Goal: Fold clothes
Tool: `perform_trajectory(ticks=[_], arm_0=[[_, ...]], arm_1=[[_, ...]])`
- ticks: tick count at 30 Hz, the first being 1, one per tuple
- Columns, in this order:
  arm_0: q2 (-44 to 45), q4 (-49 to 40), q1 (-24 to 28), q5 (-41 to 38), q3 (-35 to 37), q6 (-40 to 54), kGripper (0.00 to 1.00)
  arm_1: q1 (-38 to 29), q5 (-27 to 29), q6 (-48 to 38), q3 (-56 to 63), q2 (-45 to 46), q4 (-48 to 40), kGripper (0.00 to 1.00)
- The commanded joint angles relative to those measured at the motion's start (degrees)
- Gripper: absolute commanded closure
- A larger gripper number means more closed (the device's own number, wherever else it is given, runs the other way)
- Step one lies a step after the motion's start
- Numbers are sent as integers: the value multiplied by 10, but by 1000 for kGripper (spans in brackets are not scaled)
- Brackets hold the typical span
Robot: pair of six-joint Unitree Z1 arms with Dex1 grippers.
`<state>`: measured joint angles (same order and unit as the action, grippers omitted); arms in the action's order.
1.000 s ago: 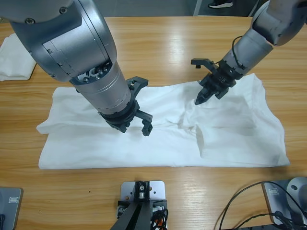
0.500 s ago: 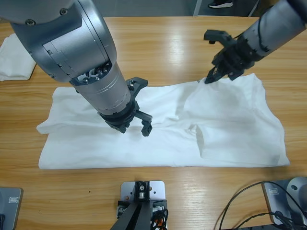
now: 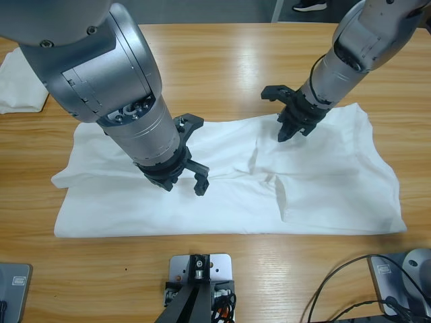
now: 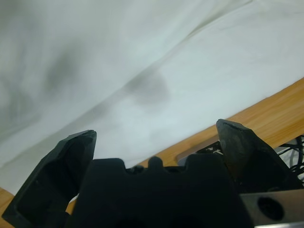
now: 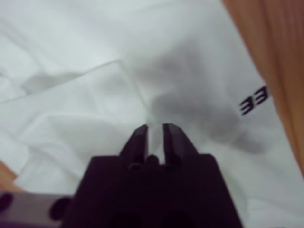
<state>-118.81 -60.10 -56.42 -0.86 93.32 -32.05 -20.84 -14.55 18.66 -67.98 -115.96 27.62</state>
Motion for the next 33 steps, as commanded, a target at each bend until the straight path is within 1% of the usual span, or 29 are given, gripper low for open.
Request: perform_trajectory(ticks=[1, 3, 5, 8, 9, 13, 16, 17, 20, 23, 28, 29, 30, 31, 32, 33], arm_0=[[-20, -2, -12, 0, -16, -1, 0], [-20, -2, -14, 0, -15, -3, 0], [-21, 0, -15, 0, -13, -4, 0], [-22, 4, -16, -1, -12, -9, 0], [-23, 4, -18, -1, -12, -10, 0], [-23, 4, -19, -1, -12, -11, 0], [-22, 4, -19, -1, -11, -12, 0], [-21, 4, -19, -1, -10, -12, 0], [-21, 4, -19, -1, -11, -14, 0], [-21, 4, -19, -1, -10, -14, 0], [-21, 4, -19, 0, -10, -14, 0], [-21, 4, -19, 0, -9, -14, 0], [-21, 4, -19, 0, -9, -14, 0], [-21, 4, -19, 0, -10, -14, 0], [-21, 4, -19, 0, -10, -13, 0], [-21, 4, -19, 0, -11, -13, 0]], arm_1=[[-5, 85, -57, 86, 77, -98, 0], [-1, 105, -95, 105, 125, -103, 0], [19, 105, -128, 124, 169, -101, 0], [59, 94, -170, 149, 211, -101, 0], [84, 75, -184, 158, 215, -102, 0], [199, -23, -198, 174, 174, -100, 5], [247, -69, -198, 171, 133, -93, 109], [266, -90, -196, 171, 117, -93, 117], [282, -120, -194, 167, 90, -93, 223], [291, -141, -193, 165, 60, -91, 230], [292, -165, -189, 165, 40, -80, 238], [292, -169, -186, 165, 37, -77, 292], [292, -172, -183, 166, 36, -75, 443], [292, -177, -178, 165, 34, -73, 678], [292, -178, -170, 165, 33, -71, 939], [292, -178, -160, 164, 31, -71, 1000]])
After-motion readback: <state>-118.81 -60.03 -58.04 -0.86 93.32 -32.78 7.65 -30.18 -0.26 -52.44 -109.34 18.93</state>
